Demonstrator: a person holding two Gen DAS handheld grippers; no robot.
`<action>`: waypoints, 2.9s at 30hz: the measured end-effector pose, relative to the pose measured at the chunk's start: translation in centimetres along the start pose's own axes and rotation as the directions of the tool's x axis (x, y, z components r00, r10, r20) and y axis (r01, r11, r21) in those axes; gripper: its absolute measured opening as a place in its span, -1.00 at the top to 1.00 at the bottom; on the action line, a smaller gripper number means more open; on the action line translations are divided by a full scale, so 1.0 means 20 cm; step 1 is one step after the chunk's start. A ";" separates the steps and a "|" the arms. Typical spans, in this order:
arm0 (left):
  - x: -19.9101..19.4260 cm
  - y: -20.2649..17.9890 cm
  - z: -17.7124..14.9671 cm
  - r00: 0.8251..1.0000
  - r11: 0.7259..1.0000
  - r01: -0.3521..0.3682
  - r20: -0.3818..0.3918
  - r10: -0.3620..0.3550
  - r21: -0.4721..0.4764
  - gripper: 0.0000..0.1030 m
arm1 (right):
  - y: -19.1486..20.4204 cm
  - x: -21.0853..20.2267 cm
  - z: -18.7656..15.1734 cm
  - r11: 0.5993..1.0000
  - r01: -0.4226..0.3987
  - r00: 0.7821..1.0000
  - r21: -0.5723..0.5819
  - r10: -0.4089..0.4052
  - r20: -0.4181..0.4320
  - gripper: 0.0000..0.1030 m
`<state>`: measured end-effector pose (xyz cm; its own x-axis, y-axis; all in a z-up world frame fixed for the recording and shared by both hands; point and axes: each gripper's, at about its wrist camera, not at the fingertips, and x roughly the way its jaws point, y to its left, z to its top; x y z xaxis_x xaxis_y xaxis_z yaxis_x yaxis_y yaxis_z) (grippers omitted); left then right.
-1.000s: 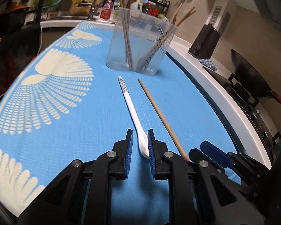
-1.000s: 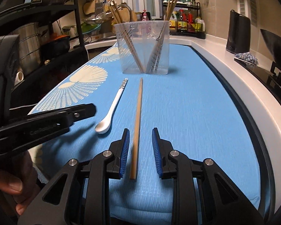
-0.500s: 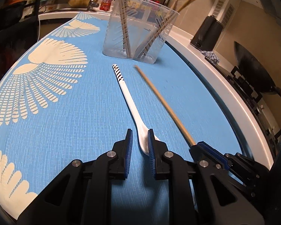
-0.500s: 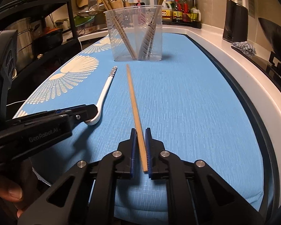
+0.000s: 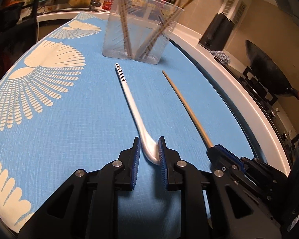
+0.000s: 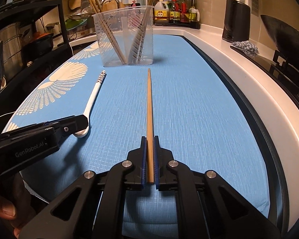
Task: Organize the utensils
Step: 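Close the left tool on the white spoon neck while the right tool closes on the chopstick, then hold the white spoon in the left tool and the chopstick in the right tool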
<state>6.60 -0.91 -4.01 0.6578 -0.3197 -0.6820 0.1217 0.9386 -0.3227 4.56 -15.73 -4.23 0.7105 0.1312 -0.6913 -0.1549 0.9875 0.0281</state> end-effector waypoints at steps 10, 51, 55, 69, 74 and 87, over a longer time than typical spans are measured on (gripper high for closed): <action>-0.04 0.01 -0.03 0.995 0.994 -0.095 0.034 0.093 0.060 0.81 | 0.01 0.00 -0.01 1.000 -0.013 1.000 -0.004 0.013 -0.001 0.87; -0.23 0.27 -0.20 0.960 0.987 -0.156 0.241 0.142 0.042 0.74 | -0.02 -0.03 -0.06 0.999 -0.045 0.998 0.021 0.044 0.041 0.83; -0.23 0.27 -0.19 0.960 0.987 -0.157 0.243 0.142 0.041 0.74 | -0.02 -0.03 -0.06 0.999 -0.044 0.998 0.020 0.044 0.042 0.82; -0.24 0.27 -0.21 0.959 0.987 -0.154 0.247 0.140 0.041 0.70 | -0.02 -0.04 -0.06 0.999 -0.040 0.998 0.015 0.039 0.047 0.81; -0.24 0.27 -0.21 0.959 0.987 -0.156 0.248 0.141 0.042 0.70 | -0.02 -0.04 -0.07 0.999 -0.041 0.998 0.015 0.040 0.048 0.80; -0.24 0.27 -0.21 0.958 0.987 -0.156 0.250 0.141 0.042 0.70 | -0.02 -0.05 -0.07 0.999 -0.039 0.998 0.013 0.038 0.049 0.80</action>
<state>1.01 5.19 -5.17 0.8330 -0.1415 -0.5349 0.0483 0.9817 -0.1845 3.03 -16.40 -4.57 0.7366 0.1731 -0.6538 -0.1734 0.9827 0.0649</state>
